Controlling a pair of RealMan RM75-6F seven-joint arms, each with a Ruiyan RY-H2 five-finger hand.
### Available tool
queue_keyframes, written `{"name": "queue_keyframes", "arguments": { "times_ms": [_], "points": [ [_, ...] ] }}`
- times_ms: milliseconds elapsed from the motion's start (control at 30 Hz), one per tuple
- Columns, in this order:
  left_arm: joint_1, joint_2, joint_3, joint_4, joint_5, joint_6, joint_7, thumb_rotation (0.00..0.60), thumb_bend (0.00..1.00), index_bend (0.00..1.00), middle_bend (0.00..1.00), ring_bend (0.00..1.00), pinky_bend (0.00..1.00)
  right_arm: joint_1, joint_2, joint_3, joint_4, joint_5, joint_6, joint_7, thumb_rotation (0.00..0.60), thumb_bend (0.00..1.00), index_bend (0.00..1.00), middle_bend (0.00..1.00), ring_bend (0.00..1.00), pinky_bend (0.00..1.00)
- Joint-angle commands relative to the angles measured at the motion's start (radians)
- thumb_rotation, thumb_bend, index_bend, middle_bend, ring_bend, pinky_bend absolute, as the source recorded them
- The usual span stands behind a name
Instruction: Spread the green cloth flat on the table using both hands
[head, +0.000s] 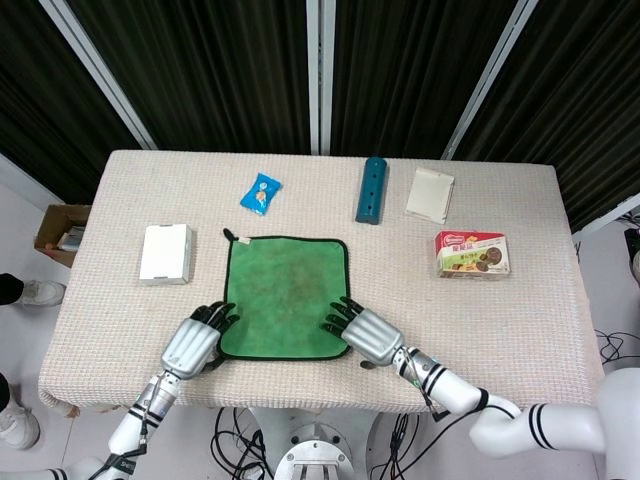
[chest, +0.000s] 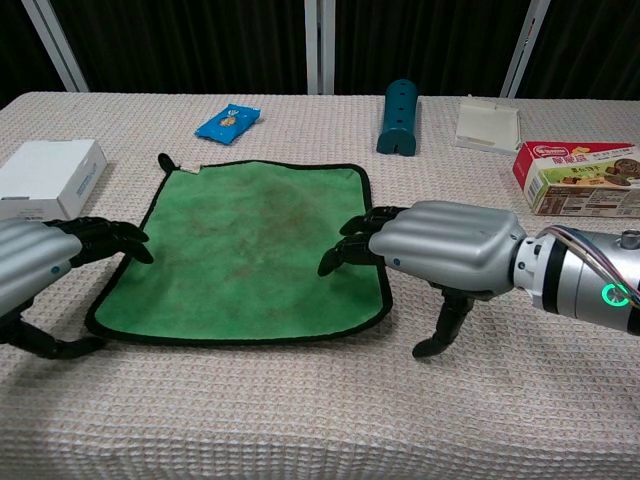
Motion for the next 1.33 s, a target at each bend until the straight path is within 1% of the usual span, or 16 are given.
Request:
{"name": "queue_keyframes", "arguments": {
  "times_ms": [33, 133, 267, 400, 500, 533, 567, 633, 667, 767, 833, 900, 967, 1067, 1233, 1333],
  "points": [
    [0.006, 0.017, 0.001, -0.030, 0.002, -0.001, 0.017, 0.600, 0.13, 0.17, 0.10, 0.11, 0.24, -0.007, 0.022, -0.003, -0.028, -0.001, 0.006, -0.030, 0.600, 0.00, 0.06, 0.09, 0.00, 0.00],
    [0.012, 0.035, 0.000, -0.057, 0.013, 0.013, 0.016, 0.600, 0.12, 0.15, 0.08, 0.11, 0.24, -0.015, 0.055, 0.000, -0.068, -0.005, 0.024, -0.051, 0.600, 0.00, 0.01, 0.07, 0.00, 0.00],
    [0.030, 0.090, -0.015, -0.127, 0.037, 0.071, -0.044, 0.600, 0.12, 0.14, 0.08, 0.11, 0.24, -0.046, 0.147, 0.016, -0.147, -0.005, 0.093, -0.085, 0.600, 0.00, 0.01, 0.07, 0.00, 0.00],
    [0.049, 0.149, -0.074, -0.161, 0.013, 0.139, -0.097, 0.600, 0.12, 0.14, 0.08, 0.11, 0.24, -0.105, 0.220, 0.055, -0.186, 0.041, 0.209, -0.116, 0.600, 0.01, 0.03, 0.11, 0.00, 0.00],
    [0.061, 0.183, -0.152, -0.141, -0.058, 0.177, -0.152, 0.600, 0.12, 0.15, 0.08, 0.11, 0.24, -0.165, 0.250, 0.086, -0.178, 0.078, 0.313, -0.104, 0.600, 0.15, 0.12, 0.19, 0.01, 0.01],
    [0.064, 0.193, -0.183, -0.118, -0.088, 0.188, -0.181, 0.600, 0.12, 0.15, 0.09, 0.11, 0.24, -0.190, 0.258, 0.095, -0.165, 0.088, 0.353, -0.092, 0.600, 0.23, 0.17, 0.21, 0.04, 0.06],
    [0.065, 0.202, -0.201, -0.094, -0.102, 0.190, -0.212, 0.600, 0.12, 0.17, 0.09, 0.11, 0.24, -0.210, 0.263, 0.101, -0.149, 0.094, 0.381, -0.081, 0.600, 0.27, 0.21, 0.23, 0.06, 0.09],
    [0.072, 0.222, -0.235, -0.034, -0.140, 0.189, -0.290, 0.600, 0.12, 0.19, 0.11, 0.11, 0.24, -0.255, 0.275, 0.109, -0.107, 0.114, 0.440, -0.057, 0.600, 0.33, 0.25, 0.25, 0.09, 0.14],
    [0.074, 0.233, -0.240, -0.009, -0.144, 0.185, -0.328, 0.600, 0.12, 0.20, 0.12, 0.11, 0.24, -0.276, 0.281, 0.113, -0.092, 0.125, 0.462, -0.042, 0.600, 0.34, 0.26, 0.26, 0.09, 0.15],
    [0.097, 0.264, -0.241, 0.065, -0.159, 0.180, -0.423, 0.600, 0.13, 0.22, 0.13, 0.11, 0.23, -0.343, 0.314, 0.113, -0.065, 0.151, 0.512, 0.045, 0.600, 0.32, 0.25, 0.23, 0.07, 0.08],
    [0.119, 0.284, -0.221, 0.096, -0.144, 0.186, -0.461, 0.600, 0.13, 0.22, 0.13, 0.11, 0.23, -0.392, 0.344, 0.099, -0.057, 0.144, 0.538, 0.129, 0.600, 0.30, 0.23, 0.20, 0.03, 0.02],
    [0.148, 0.301, -0.193, 0.105, -0.122, 0.207, -0.477, 0.600, 0.13, 0.21, 0.13, 0.11, 0.21, -0.439, 0.375, 0.075, -0.051, 0.120, 0.562, 0.210, 0.600, 0.28, 0.20, 0.18, 0.00, 0.00],
    [0.176, 0.315, -0.160, 0.100, -0.098, 0.227, -0.469, 0.600, 0.13, 0.21, 0.13, 0.11, 0.20, -0.481, 0.396, 0.053, -0.045, 0.095, 0.588, 0.270, 0.600, 0.26, 0.17, 0.15, 0.00, 0.00],
    [0.230, 0.342, -0.111, 0.060, -0.068, 0.273, -0.427, 0.600, 0.13, 0.21, 0.13, 0.11, 0.19, -0.553, 0.408, 0.021, -0.020, 0.039, 0.662, 0.350, 0.600, 0.24, 0.17, 0.14, 0.00, 0.00],
    [0.313, 0.364, -0.067, -0.007, -0.026, 0.367, -0.440, 0.600, 0.13, 0.21, 0.13, 0.11, 0.19, -0.652, 0.399, -0.008, 0.028, -0.030, 0.775, 0.428, 0.600, 0.24, 0.17, 0.14, 0.00, 0.00],
    [0.345, 0.368, -0.050, -0.022, -0.009, 0.396, -0.441, 0.600, 0.13, 0.21, 0.13, 0.11, 0.19, -0.687, 0.392, -0.016, 0.047, -0.057, 0.807, 0.434, 0.600, 0.25, 0.17, 0.14, 0.00, 0.00]
  ]
}}
